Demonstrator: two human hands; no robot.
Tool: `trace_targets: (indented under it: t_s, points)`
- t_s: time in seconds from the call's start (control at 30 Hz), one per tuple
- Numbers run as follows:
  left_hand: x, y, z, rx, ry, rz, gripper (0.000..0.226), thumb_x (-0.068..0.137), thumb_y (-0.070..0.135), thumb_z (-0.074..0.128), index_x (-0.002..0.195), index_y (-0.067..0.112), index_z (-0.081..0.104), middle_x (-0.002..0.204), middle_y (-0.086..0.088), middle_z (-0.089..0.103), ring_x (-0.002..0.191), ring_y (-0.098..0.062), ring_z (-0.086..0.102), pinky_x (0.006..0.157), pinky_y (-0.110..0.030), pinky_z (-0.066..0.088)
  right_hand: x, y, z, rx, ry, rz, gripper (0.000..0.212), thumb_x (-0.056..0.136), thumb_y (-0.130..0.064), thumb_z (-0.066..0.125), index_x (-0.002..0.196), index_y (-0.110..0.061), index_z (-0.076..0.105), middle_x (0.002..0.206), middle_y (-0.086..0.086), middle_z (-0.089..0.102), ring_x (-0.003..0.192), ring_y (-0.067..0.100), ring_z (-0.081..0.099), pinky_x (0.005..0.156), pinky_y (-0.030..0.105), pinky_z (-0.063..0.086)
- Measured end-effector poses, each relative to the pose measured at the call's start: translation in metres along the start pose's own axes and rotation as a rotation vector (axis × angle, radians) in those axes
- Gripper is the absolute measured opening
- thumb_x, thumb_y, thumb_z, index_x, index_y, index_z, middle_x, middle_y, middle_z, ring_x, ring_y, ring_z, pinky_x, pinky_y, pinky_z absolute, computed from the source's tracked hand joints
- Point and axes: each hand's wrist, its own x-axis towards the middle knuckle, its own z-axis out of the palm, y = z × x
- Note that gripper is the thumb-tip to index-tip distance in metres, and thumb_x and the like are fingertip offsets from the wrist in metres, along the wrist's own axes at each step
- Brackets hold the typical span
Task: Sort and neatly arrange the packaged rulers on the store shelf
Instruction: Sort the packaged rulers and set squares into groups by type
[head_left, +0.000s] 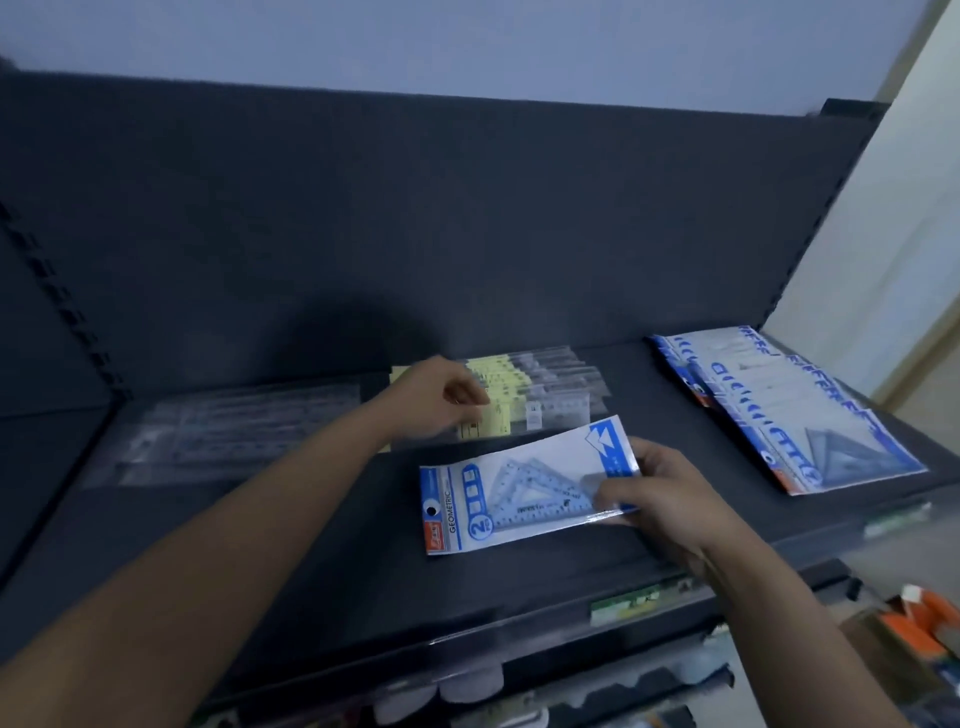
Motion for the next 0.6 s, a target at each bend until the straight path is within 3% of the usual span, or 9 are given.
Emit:
trace_targets:
  t_s: [0.1, 0.2, 0.33, 0.43, 0.53, 0.6]
  points:
    - [0.019, 0.006, 0.014, -0.007, 0.019, -0.025, 0.009, 0.082, 0.005, 0.074, 0.091, 0.006, 0.072, 0.095, -0.008, 0.072, 0.079, -0.008, 0.062, 0.074, -0.016, 0.049, 0.008, 0.001, -0.013, 0.012, 0.006, 0.000, 0.026, 0.074, 0.014, 0.061, 0.088, -0.005, 0.071, 0.090, 0.015, 0.073, 0.077, 0.024, 0.068, 0.064, 0.031, 0.056]
    - [0.034, 0.010, 0.026, 0.000, 0.028, -0.044, 0.008, 0.081, 0.005, 0.074, 0.087, 0.010, 0.071, 0.093, -0.011, 0.072, 0.085, -0.015, 0.065, 0.081, -0.028, 0.053, 0.013, 0.004, -0.022, 0.004, 0.003, 0.000, 0.025, 0.075, 0.013, 0.061, 0.089, -0.005, 0.071, 0.090, 0.014, 0.074, 0.079, 0.025, 0.070, 0.067, 0.033, 0.056]
    - [0.045, 0.010, 0.030, 0.054, 0.024, 0.003, 0.016, 0.081, 0.005, 0.074, 0.095, 0.010, 0.070, 0.095, -0.004, 0.068, 0.086, -0.013, 0.060, 0.073, -0.017, 0.047, 0.017, 0.000, -0.036, -0.008, -0.042, -0.008, 0.026, 0.079, 0.012, 0.061, 0.100, -0.002, 0.068, 0.098, 0.015, 0.073, 0.090, 0.030, 0.070, 0.075, 0.036, 0.056]
    - [0.053, 0.023, 0.030, 0.029, -0.012, 0.043, 0.015, 0.086, 0.005, 0.066, 0.097, 0.014, 0.071, 0.096, 0.003, 0.067, 0.088, -0.013, 0.060, 0.075, -0.021, 0.047, 0.023, -0.008, -0.048, 0.028, -0.038, -0.027, 0.028, 0.077, 0.016, 0.059, 0.099, -0.001, 0.067, 0.097, 0.017, 0.073, 0.087, 0.029, 0.070, 0.072, 0.034, 0.058]
    - [0.060, 0.056, 0.036, -0.132, -0.186, 0.049, 0.010, 0.090, 0.026, 0.064, 0.094, 0.023, 0.072, 0.094, 0.006, 0.071, 0.087, -0.004, 0.064, 0.079, -0.025, 0.049, 0.028, -0.017, -0.066, 0.042, -0.032, -0.046, 0.030, 0.078, 0.017, 0.058, 0.098, -0.003, 0.067, 0.092, 0.013, 0.074, 0.078, 0.023, 0.071, 0.063, 0.026, 0.057]
    - [0.067, 0.076, 0.047, -0.084, -0.298, 0.057, 0.021, 0.086, 0.046, 0.065, 0.096, 0.029, 0.070, 0.094, 0.014, 0.071, 0.085, 0.002, 0.064, 0.081, -0.025, 0.049, 0.030, -0.021, -0.085, 0.024, -0.010, -0.075, 0.031, 0.078, 0.016, 0.058, 0.097, -0.005, 0.068, 0.090, 0.012, 0.074, 0.077, 0.023, 0.070, 0.062, 0.025, 0.056]
